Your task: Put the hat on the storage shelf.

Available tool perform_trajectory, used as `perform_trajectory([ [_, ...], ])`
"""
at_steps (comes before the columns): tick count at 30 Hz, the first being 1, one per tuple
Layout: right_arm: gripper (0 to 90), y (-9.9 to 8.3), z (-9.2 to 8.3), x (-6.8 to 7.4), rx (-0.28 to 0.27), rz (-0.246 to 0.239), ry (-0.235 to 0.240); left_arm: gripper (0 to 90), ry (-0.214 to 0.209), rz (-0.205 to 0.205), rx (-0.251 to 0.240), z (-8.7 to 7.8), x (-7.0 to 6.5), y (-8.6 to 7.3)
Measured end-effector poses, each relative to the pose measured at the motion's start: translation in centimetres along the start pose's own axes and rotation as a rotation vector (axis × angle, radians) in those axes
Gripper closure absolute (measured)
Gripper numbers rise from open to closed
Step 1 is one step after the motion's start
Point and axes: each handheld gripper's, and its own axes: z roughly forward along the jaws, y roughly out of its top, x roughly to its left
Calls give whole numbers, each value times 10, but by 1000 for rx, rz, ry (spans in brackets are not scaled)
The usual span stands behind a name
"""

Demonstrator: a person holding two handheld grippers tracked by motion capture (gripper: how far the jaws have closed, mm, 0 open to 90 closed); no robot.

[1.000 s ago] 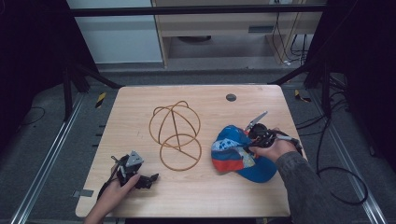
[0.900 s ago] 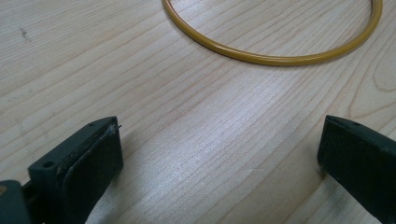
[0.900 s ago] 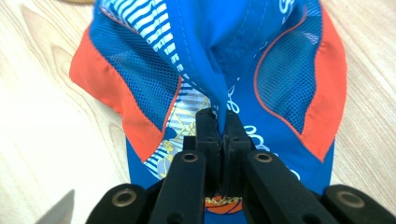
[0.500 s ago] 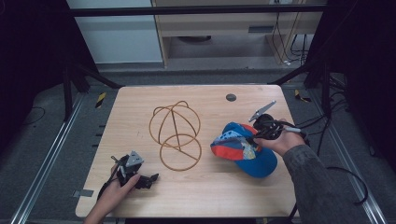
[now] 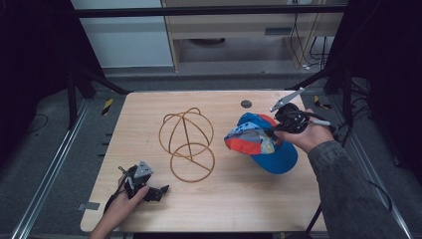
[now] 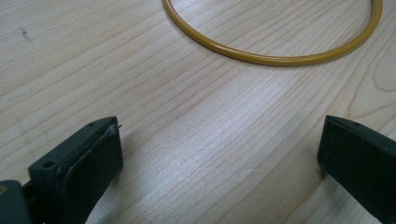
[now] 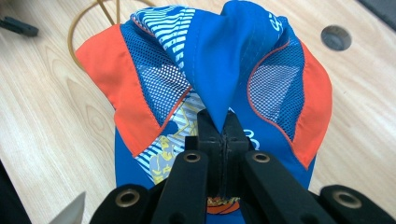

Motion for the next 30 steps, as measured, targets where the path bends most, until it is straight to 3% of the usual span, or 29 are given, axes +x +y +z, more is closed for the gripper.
perform_trajectory([
  [22, 898, 35, -51, 0, -84, -43, -50, 0, -2, 0, 5, 0, 0, 0],
  [30, 899, 58, -69, 7, -129, -73, -70, 0, -1, -1, 4, 0, 0, 0],
])
